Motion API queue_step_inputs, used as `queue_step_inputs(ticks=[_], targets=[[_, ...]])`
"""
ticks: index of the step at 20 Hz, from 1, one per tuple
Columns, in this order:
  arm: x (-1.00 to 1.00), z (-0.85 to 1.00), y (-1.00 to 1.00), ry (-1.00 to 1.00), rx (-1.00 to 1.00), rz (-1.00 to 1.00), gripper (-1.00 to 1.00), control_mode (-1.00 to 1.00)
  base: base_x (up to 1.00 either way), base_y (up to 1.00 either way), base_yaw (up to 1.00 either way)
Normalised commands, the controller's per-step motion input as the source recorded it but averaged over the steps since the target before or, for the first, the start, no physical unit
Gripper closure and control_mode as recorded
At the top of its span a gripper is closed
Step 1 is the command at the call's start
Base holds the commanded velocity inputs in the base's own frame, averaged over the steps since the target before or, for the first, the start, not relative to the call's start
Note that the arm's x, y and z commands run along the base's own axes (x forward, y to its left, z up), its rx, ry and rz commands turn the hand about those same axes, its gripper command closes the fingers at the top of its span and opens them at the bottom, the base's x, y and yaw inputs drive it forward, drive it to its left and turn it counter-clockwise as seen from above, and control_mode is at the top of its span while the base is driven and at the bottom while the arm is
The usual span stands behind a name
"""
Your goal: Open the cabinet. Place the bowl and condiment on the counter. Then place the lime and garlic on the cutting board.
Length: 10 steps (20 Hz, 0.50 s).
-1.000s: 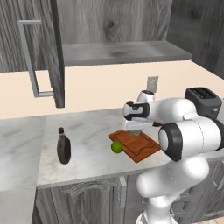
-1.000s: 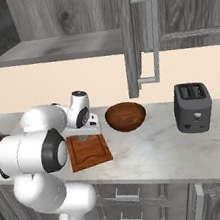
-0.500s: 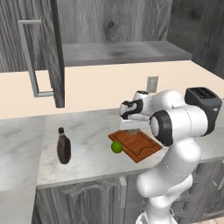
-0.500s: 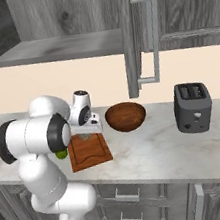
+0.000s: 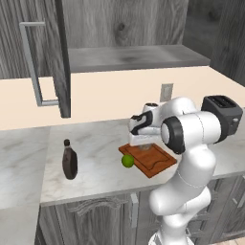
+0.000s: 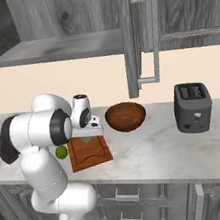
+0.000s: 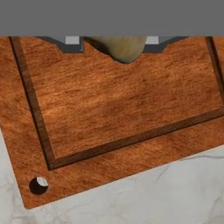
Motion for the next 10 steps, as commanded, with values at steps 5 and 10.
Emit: queue_step_inputs(ticks=[5,10], targets=[[0.0,-0.19,0.0,0.0,-0.04,-0.01,1.0,-1.0,0.0,0.0,0.0],[0.0,-0.17,0.0,0.0,-0.03,-0.01,1.0,-1.0,0.0,0.0,0.0]])
